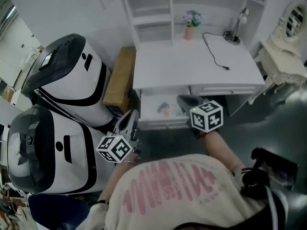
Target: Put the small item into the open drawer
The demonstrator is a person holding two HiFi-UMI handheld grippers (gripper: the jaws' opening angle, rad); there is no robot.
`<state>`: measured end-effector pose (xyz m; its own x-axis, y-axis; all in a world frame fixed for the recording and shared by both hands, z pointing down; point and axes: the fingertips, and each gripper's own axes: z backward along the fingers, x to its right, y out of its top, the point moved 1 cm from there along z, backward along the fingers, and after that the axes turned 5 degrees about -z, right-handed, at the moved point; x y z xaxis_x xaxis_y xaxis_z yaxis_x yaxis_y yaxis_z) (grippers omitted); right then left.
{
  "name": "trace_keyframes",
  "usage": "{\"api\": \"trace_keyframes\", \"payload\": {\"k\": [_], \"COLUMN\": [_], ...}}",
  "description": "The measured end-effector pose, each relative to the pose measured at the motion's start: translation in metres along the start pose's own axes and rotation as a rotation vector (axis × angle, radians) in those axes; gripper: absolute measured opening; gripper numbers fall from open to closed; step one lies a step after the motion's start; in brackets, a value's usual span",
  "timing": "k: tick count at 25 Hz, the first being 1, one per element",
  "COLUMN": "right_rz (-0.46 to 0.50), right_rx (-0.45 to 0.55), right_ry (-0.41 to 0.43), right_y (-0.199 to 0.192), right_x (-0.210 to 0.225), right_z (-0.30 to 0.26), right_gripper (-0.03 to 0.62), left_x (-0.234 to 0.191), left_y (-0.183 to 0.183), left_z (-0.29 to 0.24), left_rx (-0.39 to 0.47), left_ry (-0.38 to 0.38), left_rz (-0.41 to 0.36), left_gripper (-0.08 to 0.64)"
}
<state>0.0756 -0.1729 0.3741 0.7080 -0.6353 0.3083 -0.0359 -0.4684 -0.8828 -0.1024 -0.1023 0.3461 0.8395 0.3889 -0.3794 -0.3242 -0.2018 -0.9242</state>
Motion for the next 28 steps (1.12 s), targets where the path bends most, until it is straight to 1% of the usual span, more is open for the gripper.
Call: {"api": "trace_keyframes", "payload": {"k": [5,11,15,20,24,28], "right_rz": [-0.014,-0.022,-0.028,-0.029,-0.043,-0.039], "right_rx": [0.005,-0.011,-0.010,-0.011,-0.006,-0.024], "right_ry": [-0.036,-0.071,-0.081,-0.087,-0.094,-0.095], "right_y": [-0.016,-0.040,-0.058,-0.079,-0.093,-0.109], "right_x": [-0.005,-0.018,-0.033,-0.052,-0.060,-0.072], "right_z": [0.030,0.068,0.086,0.109,0.129,0.148], "right_gripper": [0.018,0.018,0.018,0.018,0.018,0.018], "left_x": [0.016,0.043,0.053,0.067,0.081,0.091], "left_y": [-0.004,-0.020,-0.032,-0.042,-0.049,-0.057], "left_z": [0.014,0.048,0.078,0.113,0.137,0.162], "left_rx": [0.001,-0.010,-0.028,-0.018,-0.003,0.005], "left_ry": [-0.023,-0.041,-0.037,-0.031,-0.043,-0.036], "left_rz": [-0.005,-0.006,-0.011,-0.013,-0.019,-0.003], "left_gripper": [0.029,0.029,0.029,0.029,0.029,0.029]}}
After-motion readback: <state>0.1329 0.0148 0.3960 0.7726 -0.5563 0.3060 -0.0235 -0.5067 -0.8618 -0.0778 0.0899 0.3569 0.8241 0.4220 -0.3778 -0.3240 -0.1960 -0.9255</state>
